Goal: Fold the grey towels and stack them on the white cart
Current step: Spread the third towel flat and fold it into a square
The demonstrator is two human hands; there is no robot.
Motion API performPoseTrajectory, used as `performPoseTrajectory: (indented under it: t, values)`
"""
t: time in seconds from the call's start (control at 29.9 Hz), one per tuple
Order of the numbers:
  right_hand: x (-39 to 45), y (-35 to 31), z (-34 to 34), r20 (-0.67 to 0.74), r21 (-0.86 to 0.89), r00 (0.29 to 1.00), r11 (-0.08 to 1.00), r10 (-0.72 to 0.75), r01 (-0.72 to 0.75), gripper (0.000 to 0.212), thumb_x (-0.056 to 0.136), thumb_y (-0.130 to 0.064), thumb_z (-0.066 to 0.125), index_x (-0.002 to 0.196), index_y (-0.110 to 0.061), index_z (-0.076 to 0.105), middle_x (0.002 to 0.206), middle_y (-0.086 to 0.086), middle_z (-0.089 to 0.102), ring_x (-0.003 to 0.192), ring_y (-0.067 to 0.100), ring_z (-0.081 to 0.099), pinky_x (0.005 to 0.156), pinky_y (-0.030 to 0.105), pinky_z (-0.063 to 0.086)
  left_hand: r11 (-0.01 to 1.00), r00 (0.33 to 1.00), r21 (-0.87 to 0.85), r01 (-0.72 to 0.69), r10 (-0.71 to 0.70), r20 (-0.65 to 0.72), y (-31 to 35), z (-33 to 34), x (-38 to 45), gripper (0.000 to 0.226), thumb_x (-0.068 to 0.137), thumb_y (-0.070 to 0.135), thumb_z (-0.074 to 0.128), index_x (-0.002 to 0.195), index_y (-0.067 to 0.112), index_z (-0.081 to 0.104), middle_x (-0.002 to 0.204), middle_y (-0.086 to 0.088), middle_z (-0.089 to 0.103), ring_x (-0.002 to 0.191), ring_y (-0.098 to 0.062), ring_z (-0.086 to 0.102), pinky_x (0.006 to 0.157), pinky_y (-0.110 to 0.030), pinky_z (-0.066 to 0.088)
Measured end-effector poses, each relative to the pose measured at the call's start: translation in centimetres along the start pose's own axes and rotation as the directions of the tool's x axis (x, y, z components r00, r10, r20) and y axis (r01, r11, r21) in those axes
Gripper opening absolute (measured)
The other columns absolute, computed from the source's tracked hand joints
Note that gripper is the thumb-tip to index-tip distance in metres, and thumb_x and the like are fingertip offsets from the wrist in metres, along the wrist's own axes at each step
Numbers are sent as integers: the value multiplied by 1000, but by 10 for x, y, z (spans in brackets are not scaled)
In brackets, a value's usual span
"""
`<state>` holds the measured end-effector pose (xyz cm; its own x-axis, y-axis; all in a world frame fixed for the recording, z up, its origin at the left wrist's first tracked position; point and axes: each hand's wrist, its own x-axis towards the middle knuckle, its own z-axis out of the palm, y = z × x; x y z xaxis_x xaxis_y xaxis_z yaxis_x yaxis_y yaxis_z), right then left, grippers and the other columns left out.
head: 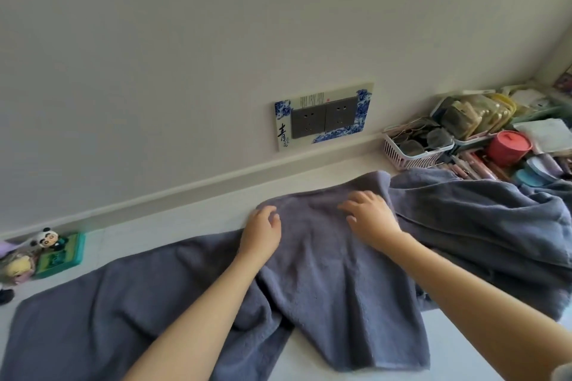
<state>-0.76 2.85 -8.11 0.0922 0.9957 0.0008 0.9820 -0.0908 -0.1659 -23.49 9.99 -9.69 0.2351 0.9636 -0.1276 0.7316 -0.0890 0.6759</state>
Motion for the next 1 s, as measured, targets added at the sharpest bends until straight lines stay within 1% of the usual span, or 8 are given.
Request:
performPoseTrajectory:
  t: [0.1,0.23,0.3,0.47,0.6,0.7,0.83,1.0]
  values:
    - [-38,-17,30,168,47,984,998,-57,50,38,90,-33,47,126,-28,57,132,1,50,122,25,45,100,28,30,1000,1000,27,10,-10,-3,-21,11,-31,32,95,27,46,124,17,56,127,-6,50,114,-24,52,100,-32,40]
    - [-84,-46,73,325,120,946,992,-4,-37,100,69,-79,-7,147,-26,28,155,6,24,141,24,25,113,30,17,981,980,186,59,-22,-197,-55,25,-81,37,91,29,48,123,13,59,133,-12,49,122,-33,47,105,-44,32]
    - [-107,-61,93,342,113,939,990,40,-84,108,67,-79,-22,150,-23,20,158,4,11,145,23,14,116,30,3,950,963,236,205,-152,-223,-74,31,-105,43,94,34,47,133,16,52,146,-16,37,136,-34,32,110,-55,21]
    - [-135,-63,117,332,36,940,995,75,-92,69,97,-55,8,133,-15,52,138,8,51,129,24,46,113,30,6,877,898,216,429,-390,-204,-109,35,-152,90,75,66,1,149,20,23,156,-17,17,143,-38,13,107,-64,12]
    - [-134,-20,114,257,-19,956,990,138,-138,73,96,-58,6,137,-14,48,141,7,48,130,24,46,112,29,8,814,892,364,451,-419,-168,-145,33,-172,93,71,67,-12,151,26,14,159,-9,5,146,-31,0,113,-55,-3]
    - [-136,10,104,210,-85,968,989,135,-119,76,87,-64,3,147,-23,24,152,-5,22,140,11,22,114,27,5,797,918,458,393,-370,-143,-167,19,-170,93,68,67,-16,151,29,5,160,-5,-5,146,-29,-7,114,-52,-6]
    - [-126,-8,93,82,-49,988,991,131,-127,60,88,-50,27,111,-11,66,119,12,63,116,33,55,104,41,34,812,937,472,343,-333,-108,-166,6,-163,97,66,68,-14,151,27,10,160,-7,-3,146,-30,-6,115,-52,-8]
    - [-143,-42,119,204,-40,979,999,-19,28,58,98,-55,15,139,-24,42,141,6,48,130,29,44,112,37,9,823,960,503,265,-271,-62,-152,28,-167,97,70,74,-16,151,26,5,159,-10,-7,145,-34,-8,111,-56,-10]
